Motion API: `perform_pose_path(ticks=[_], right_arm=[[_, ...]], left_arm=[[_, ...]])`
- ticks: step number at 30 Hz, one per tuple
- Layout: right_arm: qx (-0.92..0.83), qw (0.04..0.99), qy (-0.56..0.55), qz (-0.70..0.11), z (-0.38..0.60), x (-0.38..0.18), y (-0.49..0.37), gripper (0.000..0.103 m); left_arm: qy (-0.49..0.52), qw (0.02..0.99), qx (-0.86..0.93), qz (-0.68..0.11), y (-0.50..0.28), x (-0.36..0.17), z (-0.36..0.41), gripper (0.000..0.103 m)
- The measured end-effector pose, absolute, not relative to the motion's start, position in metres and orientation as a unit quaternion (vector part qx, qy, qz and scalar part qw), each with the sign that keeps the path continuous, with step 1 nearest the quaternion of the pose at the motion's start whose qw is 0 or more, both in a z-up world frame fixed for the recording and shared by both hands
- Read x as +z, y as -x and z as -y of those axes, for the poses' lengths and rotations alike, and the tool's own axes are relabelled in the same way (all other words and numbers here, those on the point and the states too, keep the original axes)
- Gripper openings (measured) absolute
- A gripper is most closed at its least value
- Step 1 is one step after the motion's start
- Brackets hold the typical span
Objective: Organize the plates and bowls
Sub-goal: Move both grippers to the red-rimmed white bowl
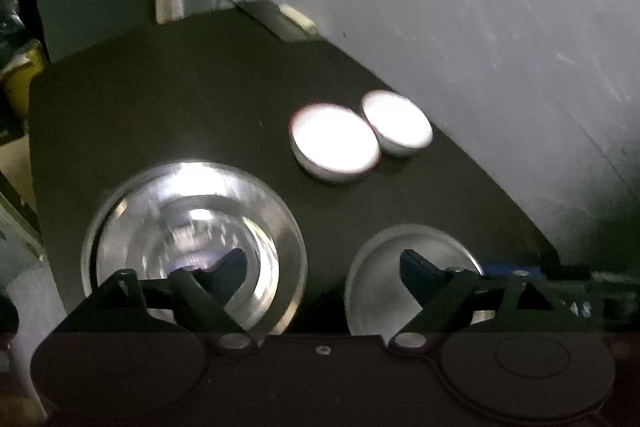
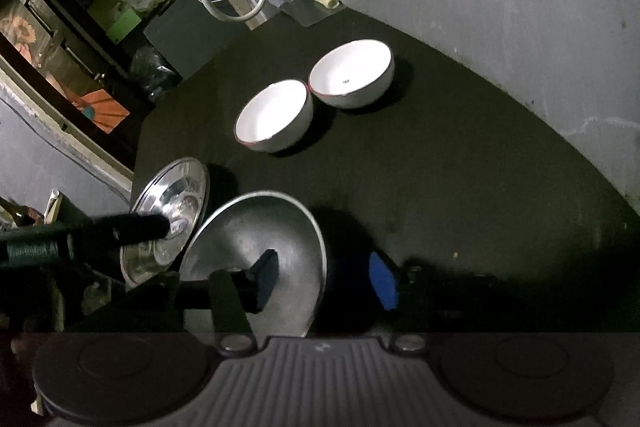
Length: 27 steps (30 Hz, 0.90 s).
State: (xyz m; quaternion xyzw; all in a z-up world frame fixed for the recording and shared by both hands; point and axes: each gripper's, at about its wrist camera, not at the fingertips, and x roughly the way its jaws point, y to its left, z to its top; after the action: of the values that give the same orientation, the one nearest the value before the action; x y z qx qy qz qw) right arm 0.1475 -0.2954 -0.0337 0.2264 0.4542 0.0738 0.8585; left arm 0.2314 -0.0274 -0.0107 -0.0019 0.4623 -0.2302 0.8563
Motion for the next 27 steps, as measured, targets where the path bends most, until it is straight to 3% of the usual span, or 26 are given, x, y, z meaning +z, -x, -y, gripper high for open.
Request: perform_pose_path(ticks=[3, 6, 12, 19, 27], right_arm=[[0.071, 0.862, -0.225, -0.449, 0.295, -0.032, -0.155, 0.073], [0.069, 0.865, -0.224, -0.443, 0.295, -0.031, -0.162, 0.083], [0.060, 0.872, -0.239, -0.423, 0.298, -0.032, -0.177, 0.100], [0.036, 0.874, -0.248, -0.415, 0.300, -0.035, -0.204, 0.103], [0.021, 0.863, -0.263, -0.430, 0.298, -0.053, -0.235, 0.103]], left_arm=[[0.006, 0.866, -0.214, -0.451, -0.245, -0.008, 0.027, 0.091], [0.012, 0.876, -0.195, -0.441, -0.252, -0.005, 0.027, 0.101], [0.018, 0.890, -0.171, -0.422, -0.266, -0.006, 0.028, 0.102], [0.041, 0.891, -0.139, -0.430, -0.293, -0.013, 0.024, 0.102], [-0.009, 0.895, -0.109, -0.432, -0.330, -0.024, 0.038, 0.102]])
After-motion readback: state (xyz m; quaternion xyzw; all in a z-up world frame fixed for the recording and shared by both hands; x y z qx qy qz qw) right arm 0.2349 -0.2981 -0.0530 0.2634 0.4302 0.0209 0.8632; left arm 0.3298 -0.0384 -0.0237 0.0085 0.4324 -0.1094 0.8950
